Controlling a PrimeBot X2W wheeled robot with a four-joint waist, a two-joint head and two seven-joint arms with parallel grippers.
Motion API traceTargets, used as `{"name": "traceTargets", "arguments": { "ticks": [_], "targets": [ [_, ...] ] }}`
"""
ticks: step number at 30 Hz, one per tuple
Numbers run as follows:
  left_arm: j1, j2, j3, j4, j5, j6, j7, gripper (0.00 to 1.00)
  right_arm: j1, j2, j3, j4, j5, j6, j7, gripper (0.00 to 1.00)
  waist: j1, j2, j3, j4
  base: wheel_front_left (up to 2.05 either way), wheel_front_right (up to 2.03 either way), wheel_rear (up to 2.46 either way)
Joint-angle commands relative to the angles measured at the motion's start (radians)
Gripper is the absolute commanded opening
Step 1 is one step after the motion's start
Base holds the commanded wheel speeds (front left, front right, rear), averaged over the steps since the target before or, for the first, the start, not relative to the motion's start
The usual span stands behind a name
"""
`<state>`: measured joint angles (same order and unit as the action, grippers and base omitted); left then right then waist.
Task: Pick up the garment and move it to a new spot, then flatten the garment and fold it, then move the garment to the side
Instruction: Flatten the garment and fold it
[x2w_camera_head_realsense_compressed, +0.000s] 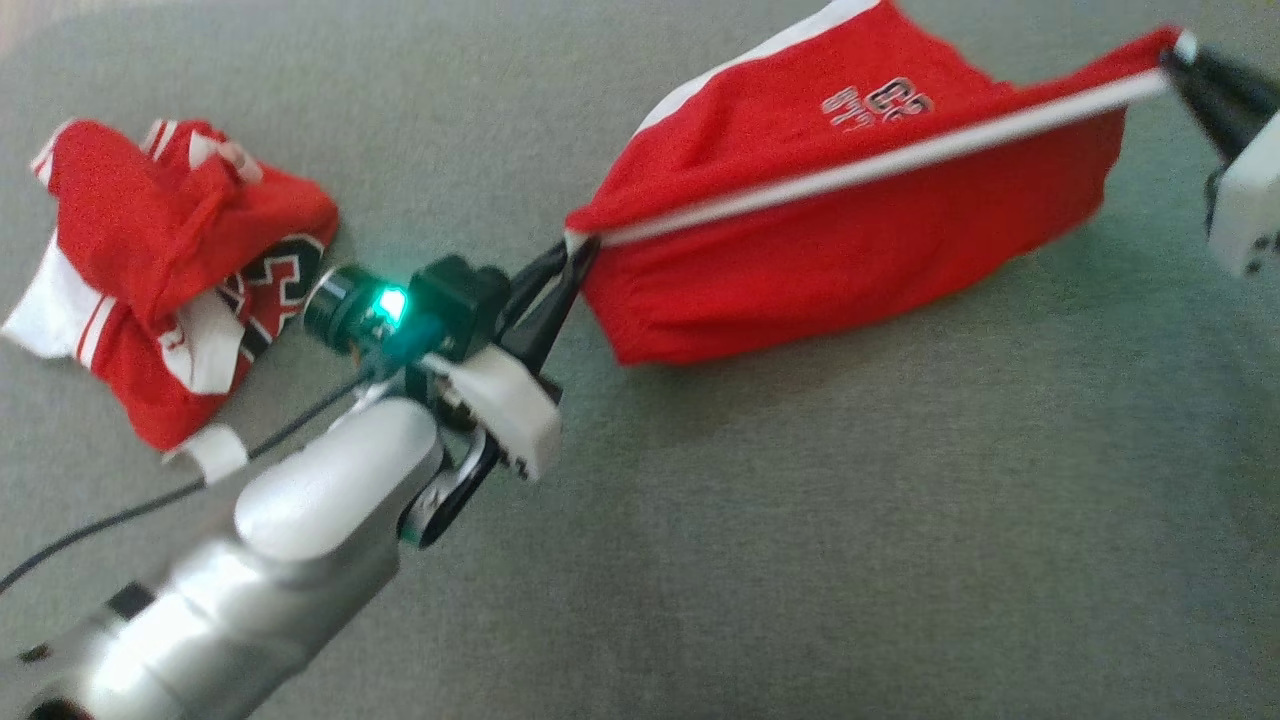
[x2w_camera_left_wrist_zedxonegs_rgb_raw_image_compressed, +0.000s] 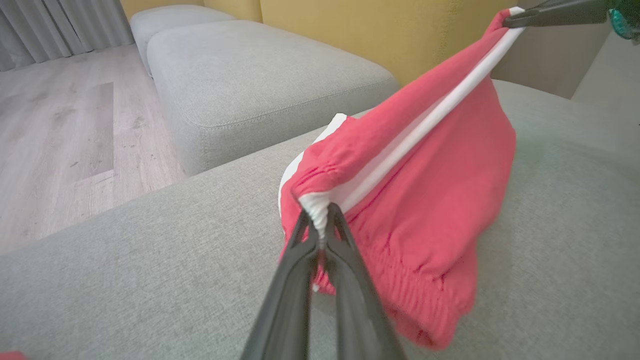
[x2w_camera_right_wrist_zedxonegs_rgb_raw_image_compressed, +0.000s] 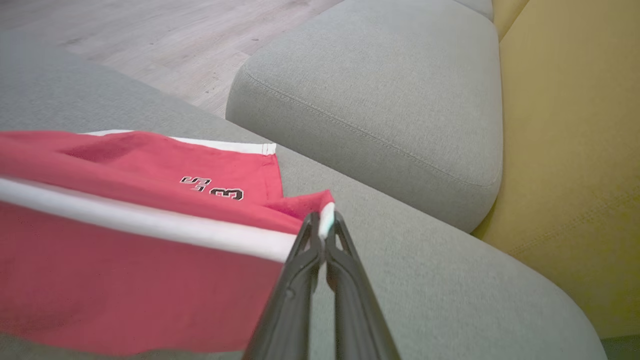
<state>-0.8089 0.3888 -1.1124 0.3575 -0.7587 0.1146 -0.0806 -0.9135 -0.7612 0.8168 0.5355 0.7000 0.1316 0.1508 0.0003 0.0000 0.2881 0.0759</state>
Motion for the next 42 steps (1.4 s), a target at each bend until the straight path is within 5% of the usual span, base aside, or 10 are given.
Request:
{"name": "traceTargets", "arguments": {
  "ticks": [1, 24, 25, 26, 27, 36, 42],
  "targets": [
    [-0.062, 0.017, 0.052, 0.000, -0.009, 0.007, -0.007, 0.00, -0.036, -0.023, -0.021, 0.004, -0.013, -0.001, 0.001, 0.00, -0.0003, 0.0000, 0.049, 0.037, 0.00, 0.00, 0.00],
    [-0.240, -0.181, 0.069, 0.245, -0.005, -0.037, -0.080, 0.00, -0.327, 0.023, 0.079, 0.217, -0.079, -0.001, -0.024, 0.00, -0.0003, 0.0000, 0.254, 0.169, 0.00, 0.00, 0.00],
    [-0.241, -0.187, 0.067, 0.254, -0.006, -0.040, -0.079, 0.00, -0.333, 0.024, 0.082, 0.224, -0.077, -0.001, -0.030, 0.17, -0.0003, 0.0000, 0.257, 0.172, 0.00, 0.00, 0.00],
    [-0.243, -0.191, 0.066, 0.262, -0.007, -0.041, -0.081, 0.31, -0.340, 0.026, 0.081, 0.234, -0.076, -0.001, -0.040, 1.00, -0.0003, 0.0000, 0.260, 0.174, 0.00, 0.00, 0.00],
    [-0.246, -0.196, 0.066, 0.270, -0.006, -0.038, -0.085, 1.00, -0.346, 0.029, 0.079, 0.248, -0.075, -0.001, -0.048, 1.00, -0.0003, 0.0000, 0.263, 0.176, 0.00, 0.00, 0.00],
    [-0.244, -0.198, 0.093, 0.337, -0.016, -0.025, -0.135, 1.00, -0.362, 0.077, 0.039, 0.374, -0.083, -0.001, -0.216, 1.00, -0.0003, 0.0000, 0.214, 0.152, 0.00, 0.00, 0.00],
    [-0.216, -0.172, 0.148, 0.332, -0.014, 0.001, -0.173, 1.00, -0.288, 0.140, -0.051, 0.372, 0.038, -0.001, -0.365, 1.00, -0.0003, 0.0000, 0.124, 0.109, 0.00, 0.00, 0.00]
  ]
}}
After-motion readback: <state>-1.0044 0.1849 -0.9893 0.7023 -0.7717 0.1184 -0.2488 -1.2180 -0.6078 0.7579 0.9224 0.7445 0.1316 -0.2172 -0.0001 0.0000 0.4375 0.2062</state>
